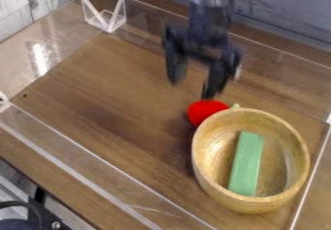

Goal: Move the red object to the left side of the table

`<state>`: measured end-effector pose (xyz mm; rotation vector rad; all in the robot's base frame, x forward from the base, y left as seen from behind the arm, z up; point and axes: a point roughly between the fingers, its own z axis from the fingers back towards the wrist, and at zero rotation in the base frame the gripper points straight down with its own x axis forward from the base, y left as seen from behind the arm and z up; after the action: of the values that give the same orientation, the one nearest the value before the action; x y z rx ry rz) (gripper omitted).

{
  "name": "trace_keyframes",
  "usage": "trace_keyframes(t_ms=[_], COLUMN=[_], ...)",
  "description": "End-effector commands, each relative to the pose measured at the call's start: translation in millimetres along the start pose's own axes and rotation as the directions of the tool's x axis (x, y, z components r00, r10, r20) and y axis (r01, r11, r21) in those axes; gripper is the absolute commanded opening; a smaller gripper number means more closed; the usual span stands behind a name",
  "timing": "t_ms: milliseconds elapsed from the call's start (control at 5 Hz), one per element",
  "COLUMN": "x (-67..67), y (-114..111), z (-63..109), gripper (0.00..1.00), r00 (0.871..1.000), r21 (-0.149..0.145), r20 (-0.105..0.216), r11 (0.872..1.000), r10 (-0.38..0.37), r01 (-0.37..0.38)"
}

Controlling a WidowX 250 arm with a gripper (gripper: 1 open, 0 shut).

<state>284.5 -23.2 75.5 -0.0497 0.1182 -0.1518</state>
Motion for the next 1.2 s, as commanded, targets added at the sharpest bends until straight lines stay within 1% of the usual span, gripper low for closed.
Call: trace_keyframes(t_ms=[0,200,400,600,800,1000], x=[11.8,12.3,18.5,23.1,26.2,34.7], y=[-12.0,-9.9,1.4,-3.7,-10.8,-4.7], z=[-11.3,-21.3,-26.0,-29.6,-28.1,-30.4], gripper=[1.0,1.0,1.0,1.0,1.0,1.0], r00=[0.991,0.972,0.95,0.938,0.928,0.921], r21=[0.018,0.033,0.046,0.06,0.082,0.096], r20=[0.055,0.07,0.078,0.082,0.076,0.078], r11=[0.993,0.975,0.953,0.941,0.93,0.922], r10=[-0.119,-0.222,-0.302,-0.337,-0.365,-0.382], r01=[0.119,0.22,0.3,0.333,0.359,0.374])
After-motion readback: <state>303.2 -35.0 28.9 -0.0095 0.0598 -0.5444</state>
